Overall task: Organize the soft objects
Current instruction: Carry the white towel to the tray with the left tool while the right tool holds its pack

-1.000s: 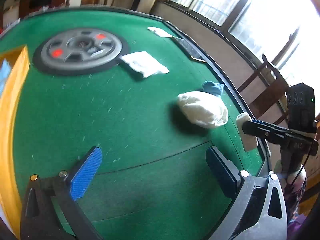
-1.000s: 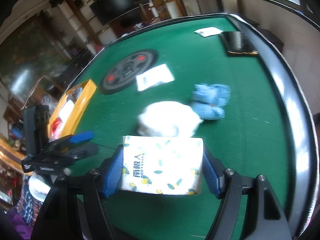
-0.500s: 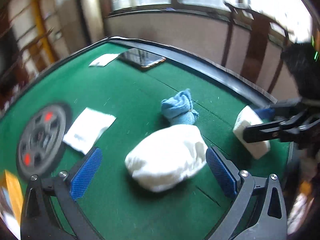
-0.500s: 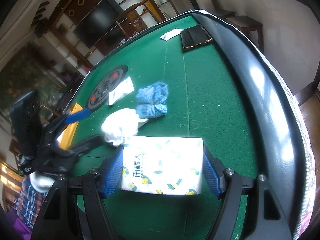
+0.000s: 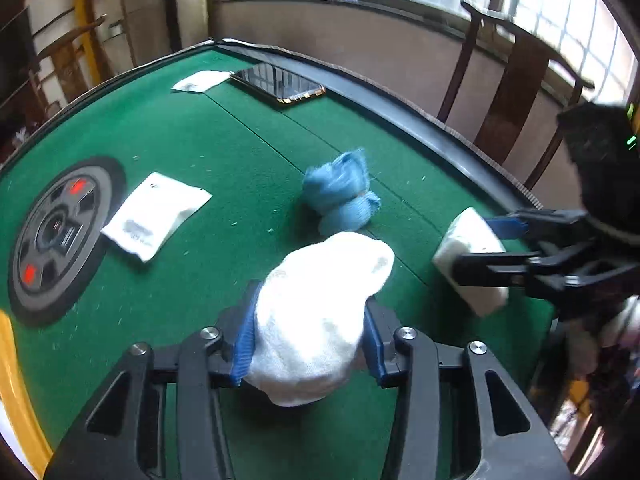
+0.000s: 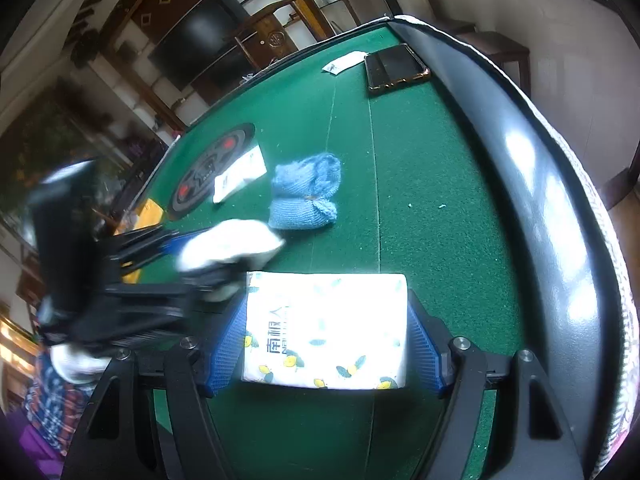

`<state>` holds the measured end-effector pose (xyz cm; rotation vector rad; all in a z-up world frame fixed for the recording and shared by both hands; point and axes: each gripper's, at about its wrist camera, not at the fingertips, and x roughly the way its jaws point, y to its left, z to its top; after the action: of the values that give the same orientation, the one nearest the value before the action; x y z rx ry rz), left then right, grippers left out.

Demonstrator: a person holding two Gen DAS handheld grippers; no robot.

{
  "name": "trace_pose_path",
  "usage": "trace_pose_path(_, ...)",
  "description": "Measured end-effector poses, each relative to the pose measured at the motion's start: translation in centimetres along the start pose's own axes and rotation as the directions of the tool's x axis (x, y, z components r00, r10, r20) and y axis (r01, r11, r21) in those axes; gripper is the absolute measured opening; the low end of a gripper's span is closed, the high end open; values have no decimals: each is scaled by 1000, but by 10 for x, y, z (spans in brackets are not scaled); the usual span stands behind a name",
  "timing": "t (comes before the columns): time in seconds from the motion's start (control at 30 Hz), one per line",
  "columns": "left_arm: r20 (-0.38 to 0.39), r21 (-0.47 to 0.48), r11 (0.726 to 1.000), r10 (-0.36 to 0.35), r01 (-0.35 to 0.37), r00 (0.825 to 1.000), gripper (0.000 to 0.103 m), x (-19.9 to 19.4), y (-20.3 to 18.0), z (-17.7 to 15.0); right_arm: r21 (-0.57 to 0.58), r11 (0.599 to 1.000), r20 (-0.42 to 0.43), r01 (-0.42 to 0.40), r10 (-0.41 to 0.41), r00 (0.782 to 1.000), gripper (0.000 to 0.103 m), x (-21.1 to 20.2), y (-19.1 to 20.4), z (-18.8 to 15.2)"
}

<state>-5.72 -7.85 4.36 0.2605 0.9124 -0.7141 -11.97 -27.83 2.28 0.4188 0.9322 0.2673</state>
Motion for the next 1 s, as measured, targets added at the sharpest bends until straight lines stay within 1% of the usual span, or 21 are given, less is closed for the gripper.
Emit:
trace_pose_path(0.03, 33, -41, 999, -27, 29, 999, 42, -16, 6, -6, -10, 1000, 2, 10, -10, 1000, 69, 0, 2, -1)
trace_pose_path(0.1, 88, -102, 992, -60, 69, 994, 42, -42, 16, -17, -33, 999, 4, 32, -32, 999, 69, 1, 7, -3)
trace_pose_path(0.2, 169, -161, 983, -57, 85, 984, 43, -82, 30, -34, -67, 996, 16, 56, -55, 998, 68, -1, 15, -4)
trace_pose_path(0.3, 248, -255, 963, -15, 81, 969, 43, -130, 63, -62, -92, 994, 22, 56, -54, 998, 68, -4, 23, -5)
trace_pose_path(0.37, 268, -332, 942, 47, 46, 962, 43, -154, 90, -84, -101, 994, 16, 48, -46, 999, 68, -4, 32, -5)
trace_pose_path(0.43, 262, -412, 911, 109, 9, 959, 43, -170, 117, -108, -125, 991, 16, 46, -45, 999, 68, -4, 47, -2)
trace_pose_path(0.47, 253, -453, 892, 136, -7, 958, 43, -178, 129, -122, -138, 990, 17, 42, -40, 999, 68, -3, 55, -1)
trace_pose_path(0.5, 244, -481, 877, 152, -16, 958, 43, -180, 139, -130, -152, 988, 15, 28, -26, 1000, 68, -2, 66, 0)
trace_pose_path(0.53, 221, -532, 846, 172, -29, 960, 43, -184, 153, -147, -164, 986, 9, 10, -8, 1000, 68, 0, 76, 1)
trace_pose_path(0.57, 203, -561, 827, 174, -32, 964, 43, -183, 161, -157, -177, 984, 3, -7, 8, 1000, 68, 2, 85, 2)
trace_pose_path(0.6, 182, -598, 801, 166, -25, 969, 43, -180, 170, -169, -198, 980, -6, -24, 23, 1000, 68, 6, 98, 3)
trace_pose_path(0.63, 166, -625, 780, 161, -22, 973, 43, -176, 175, -179, -223, 974, -15, -36, 34, 999, 68, 10, 112, 4)
trace_pose_path(0.7, 140, -660, 751, 149, -20, 979, 45, -167, 180, -191, -277, 959, -38, -62, 53, 998, 68, 22, 143, 4)
trace_pose_path(0.73, 124, -677, 735, 143, -21, 982, 51, -162, 182, -195, -304, 950, -50, -74, 62, 997, 68, 28, 158, 4)
trace_pose_path(0.8, 109, -705, 709, 121, -9, 987, 57, -156, 178, -199, -357, 929, -71, -96, 75, 995, 68, 38, 190, -1)
trace_pose_path(0.87, 121, -724, 689, 100, 19, 988, 63, -156, 179, -202, -402, 908, -92, -117, 87, 992, 68, 48, 219, -5)
trace_pose_path(0.93, 118, -726, 688, 120, 4, 986, 68, -163, 176, -202, -449, 883, -116, -141, 98, 988, 68, 58, 250, -10)
trace_pose_path(1.0, 129, -723, 691, 157, -16, 979, 70, -174, 176, -204, -485, 860, -136, -158, 104, 985, 68, 68, 276, -14)
